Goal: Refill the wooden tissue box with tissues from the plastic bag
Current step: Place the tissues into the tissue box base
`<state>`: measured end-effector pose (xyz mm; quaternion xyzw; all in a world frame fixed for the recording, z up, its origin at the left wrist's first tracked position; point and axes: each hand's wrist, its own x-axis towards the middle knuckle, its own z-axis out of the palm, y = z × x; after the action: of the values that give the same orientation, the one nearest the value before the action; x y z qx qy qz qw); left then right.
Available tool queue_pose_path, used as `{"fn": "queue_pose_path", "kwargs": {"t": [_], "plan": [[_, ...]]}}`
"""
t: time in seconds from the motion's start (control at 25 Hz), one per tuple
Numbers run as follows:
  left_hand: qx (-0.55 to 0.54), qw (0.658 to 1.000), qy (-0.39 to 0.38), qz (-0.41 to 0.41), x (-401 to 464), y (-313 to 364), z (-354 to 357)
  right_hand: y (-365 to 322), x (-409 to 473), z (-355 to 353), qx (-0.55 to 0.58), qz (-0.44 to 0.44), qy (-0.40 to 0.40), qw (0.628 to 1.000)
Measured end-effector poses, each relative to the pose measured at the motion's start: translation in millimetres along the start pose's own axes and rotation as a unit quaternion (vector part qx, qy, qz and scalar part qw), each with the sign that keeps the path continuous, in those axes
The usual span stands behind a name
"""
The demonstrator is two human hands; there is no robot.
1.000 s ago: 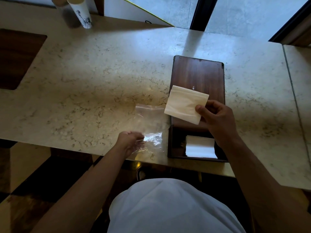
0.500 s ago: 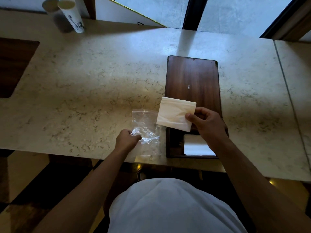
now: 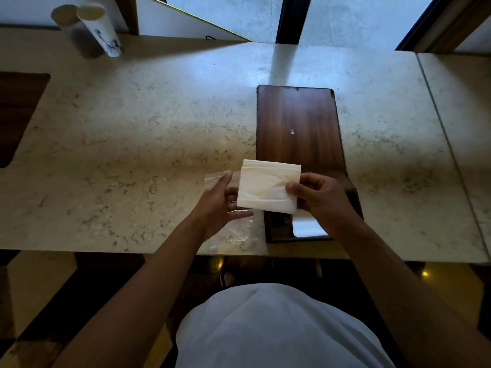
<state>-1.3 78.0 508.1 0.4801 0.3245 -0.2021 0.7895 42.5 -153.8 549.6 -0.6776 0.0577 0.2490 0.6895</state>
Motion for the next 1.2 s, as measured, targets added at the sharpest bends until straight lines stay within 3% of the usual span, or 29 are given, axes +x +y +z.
{"fn": "queue_pose_path", "kwargs": {"t": [0.08, 0.16, 0.28, 0.4, 0.72, 1.2], "plan": [[-0.075, 0.993, -0.072, -0.06, 0.5, 0.9, 10.3, 6.0, -7.6, -1.3, -0.003, 0.013, -0.005, 1.0], [-0.078, 0.99, -0.104, -0.055, 2.7, -2.6, 17.7, 15.9, -15.2, -7.5, -0.017, 0.018, 0.007, 1.0], [-0.021, 0.994, -0.103, -0.005, 6.3, -12.0, 27.6, 29.4, -25.4, -25.6, -0.03, 0.024, 0.04, 0.998], [0.018, 0.995, -0.095, -0.008, 9.5, -21.7, 39.8, 40.3, -30.7, -47.6, -0.03, 0.048, 0.061, 0.997], [0.149, 0.988, 0.027, -0.014, 24.3, -57.1, 95.7, 53.8, -15.8, -109.6, -0.068, 0.117, 0.035, 0.99], [0.276, 0.942, 0.188, 0.02, 51.3, -89.2, 134.1, 69.6, 20.3, -137.6, -0.279, 0.105, 0.089, 0.95]]}}
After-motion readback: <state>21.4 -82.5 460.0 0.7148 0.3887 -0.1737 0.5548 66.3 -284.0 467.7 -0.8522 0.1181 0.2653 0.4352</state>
